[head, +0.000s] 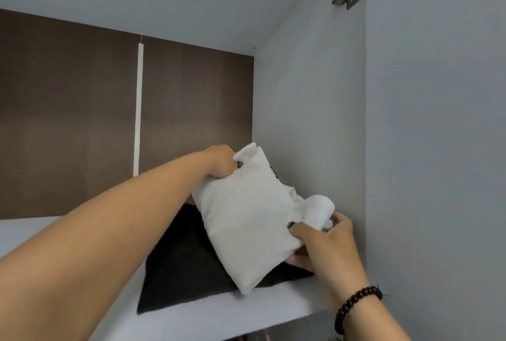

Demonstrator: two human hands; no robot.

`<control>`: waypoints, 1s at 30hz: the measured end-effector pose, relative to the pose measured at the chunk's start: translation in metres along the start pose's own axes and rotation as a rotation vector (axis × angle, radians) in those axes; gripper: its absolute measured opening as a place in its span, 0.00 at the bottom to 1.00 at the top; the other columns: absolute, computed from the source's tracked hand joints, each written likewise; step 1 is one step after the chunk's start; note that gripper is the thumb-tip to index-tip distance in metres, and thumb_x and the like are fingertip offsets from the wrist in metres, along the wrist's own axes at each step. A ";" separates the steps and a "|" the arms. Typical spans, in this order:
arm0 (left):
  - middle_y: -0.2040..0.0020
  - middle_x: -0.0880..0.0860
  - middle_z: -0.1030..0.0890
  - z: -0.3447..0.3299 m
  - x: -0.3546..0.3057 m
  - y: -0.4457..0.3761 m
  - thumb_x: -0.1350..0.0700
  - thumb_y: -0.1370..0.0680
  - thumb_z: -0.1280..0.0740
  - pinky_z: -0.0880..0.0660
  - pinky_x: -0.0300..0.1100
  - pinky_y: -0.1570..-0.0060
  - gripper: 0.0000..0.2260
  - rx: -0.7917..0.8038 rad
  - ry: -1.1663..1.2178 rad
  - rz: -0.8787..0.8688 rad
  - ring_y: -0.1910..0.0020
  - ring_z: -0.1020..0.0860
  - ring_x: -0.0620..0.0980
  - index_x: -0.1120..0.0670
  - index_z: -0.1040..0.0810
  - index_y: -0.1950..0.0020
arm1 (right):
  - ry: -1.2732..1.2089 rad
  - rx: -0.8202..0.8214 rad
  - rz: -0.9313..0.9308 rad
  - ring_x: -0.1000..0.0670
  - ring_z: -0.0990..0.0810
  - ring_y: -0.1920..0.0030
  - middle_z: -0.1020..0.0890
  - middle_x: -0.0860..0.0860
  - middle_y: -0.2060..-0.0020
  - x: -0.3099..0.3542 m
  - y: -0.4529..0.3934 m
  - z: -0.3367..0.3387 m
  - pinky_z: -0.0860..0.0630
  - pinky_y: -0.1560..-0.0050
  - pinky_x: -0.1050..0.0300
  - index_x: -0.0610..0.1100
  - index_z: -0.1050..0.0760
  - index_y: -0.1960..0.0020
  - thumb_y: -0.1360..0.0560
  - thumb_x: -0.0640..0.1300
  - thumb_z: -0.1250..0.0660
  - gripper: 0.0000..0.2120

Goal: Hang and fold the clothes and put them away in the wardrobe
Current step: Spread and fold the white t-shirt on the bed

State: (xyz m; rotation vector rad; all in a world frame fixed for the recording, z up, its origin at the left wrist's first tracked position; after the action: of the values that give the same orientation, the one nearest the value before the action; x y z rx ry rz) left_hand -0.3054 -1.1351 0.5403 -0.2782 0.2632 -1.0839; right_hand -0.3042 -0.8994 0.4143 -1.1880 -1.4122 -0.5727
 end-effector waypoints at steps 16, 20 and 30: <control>0.36 0.53 0.26 -0.065 -0.029 -0.044 0.42 0.22 0.39 0.28 0.45 0.49 0.21 -0.020 -0.122 -0.149 0.41 0.26 0.54 0.53 0.31 0.34 | 1.293 -0.207 0.453 0.48 0.26 0.56 0.28 0.54 0.58 0.014 0.000 0.004 0.32 0.60 0.57 0.55 0.38 0.39 0.26 0.51 0.38 0.17; 0.32 0.50 0.27 -0.057 -0.032 -0.011 0.46 0.21 0.41 0.31 0.47 0.36 0.18 -0.041 0.045 -0.275 0.34 0.30 0.53 0.50 0.29 0.32 | 1.233 -0.249 0.894 0.48 0.23 0.62 0.23 0.51 0.62 0.004 -0.013 -0.022 0.26 0.66 0.57 0.48 0.22 0.57 0.36 0.45 0.29 0.08; 0.20 0.46 0.55 -0.108 -0.025 0.014 0.38 0.19 0.57 0.55 0.63 0.28 0.24 0.230 -0.143 -0.211 0.22 0.57 0.55 0.35 0.56 0.23 | 1.557 0.244 0.278 0.51 0.55 0.24 0.49 0.54 0.23 -0.037 -0.033 -0.024 0.55 0.27 0.42 0.57 0.50 0.25 0.27 0.66 0.66 0.33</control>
State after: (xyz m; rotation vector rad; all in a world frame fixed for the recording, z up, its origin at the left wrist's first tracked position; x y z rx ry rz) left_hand -0.3418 -1.1168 0.4365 -0.1791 -0.0207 -1.2846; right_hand -0.3285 -0.9443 0.3947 -0.4030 0.0297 -0.7994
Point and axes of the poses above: each hand's wrist, its own y-axis away from the middle knuckle, its own z-axis out of the back of the hand, x = y × z, the point moved 2 cm from there along -y, towards the middle knuckle
